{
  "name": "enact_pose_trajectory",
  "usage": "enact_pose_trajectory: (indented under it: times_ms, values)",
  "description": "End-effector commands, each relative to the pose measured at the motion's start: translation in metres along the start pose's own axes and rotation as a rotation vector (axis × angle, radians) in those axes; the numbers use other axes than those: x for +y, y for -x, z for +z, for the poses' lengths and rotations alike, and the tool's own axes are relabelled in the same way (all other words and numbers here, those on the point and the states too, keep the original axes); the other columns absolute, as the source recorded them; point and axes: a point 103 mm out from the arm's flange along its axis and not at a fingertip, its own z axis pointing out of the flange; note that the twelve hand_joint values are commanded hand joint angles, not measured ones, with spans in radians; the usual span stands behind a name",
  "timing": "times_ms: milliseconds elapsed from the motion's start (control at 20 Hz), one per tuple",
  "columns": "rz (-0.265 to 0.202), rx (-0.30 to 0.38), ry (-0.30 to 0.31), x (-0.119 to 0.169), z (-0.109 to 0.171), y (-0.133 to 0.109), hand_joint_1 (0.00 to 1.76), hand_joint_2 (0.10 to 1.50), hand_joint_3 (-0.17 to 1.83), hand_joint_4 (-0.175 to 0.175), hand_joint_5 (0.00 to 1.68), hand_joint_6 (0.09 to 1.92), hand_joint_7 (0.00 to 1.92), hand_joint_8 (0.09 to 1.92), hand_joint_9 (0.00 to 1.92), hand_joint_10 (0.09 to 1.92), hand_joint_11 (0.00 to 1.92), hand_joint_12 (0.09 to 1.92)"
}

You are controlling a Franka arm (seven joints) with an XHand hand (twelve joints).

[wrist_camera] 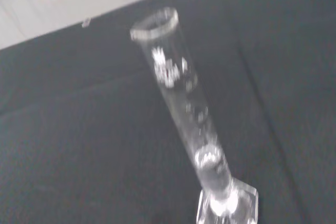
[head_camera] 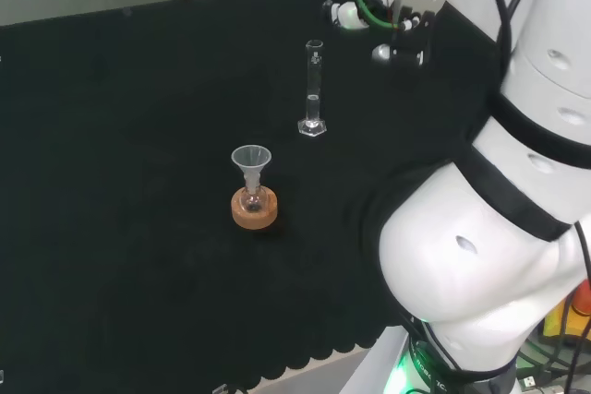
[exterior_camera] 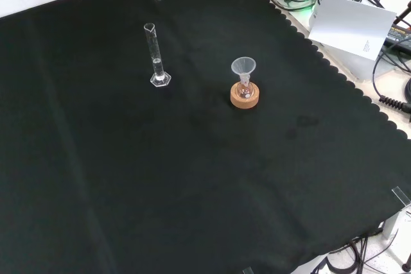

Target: Pick up the graduated cylinder.

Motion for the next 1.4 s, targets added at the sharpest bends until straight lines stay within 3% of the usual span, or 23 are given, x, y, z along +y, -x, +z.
enact_pose_trajectory:
  times_ms: [50,650,1050,1400]
  values:
    - [-0.043,0.231,-0.022,0.005,0.058,0.015,0.59,1.15,-0.08,-0.061,0.40,0.09,0.18,0.67,0.41,0.69,0.10,1.41]
    - [-0.061,0.280,-0.068,0.006,0.087,0.025,0.79,1.06,-0.17,-0.064,0.39,0.09,0.21,0.68,0.45,0.66,0.13,1.39]
    - [-0.079,0.371,-0.042,0.002,0.100,0.034,0.89,1.01,-0.17,-0.062,0.42,0.09,0.23,0.67,0.46,0.65,0.17,1.38]
    - [-0.107,0.489,-0.075,0.004,0.117,0.037,0.97,0.98,-0.17,-0.053,0.39,0.09,0.16,0.64,0.37,0.63,0.11,1.38]
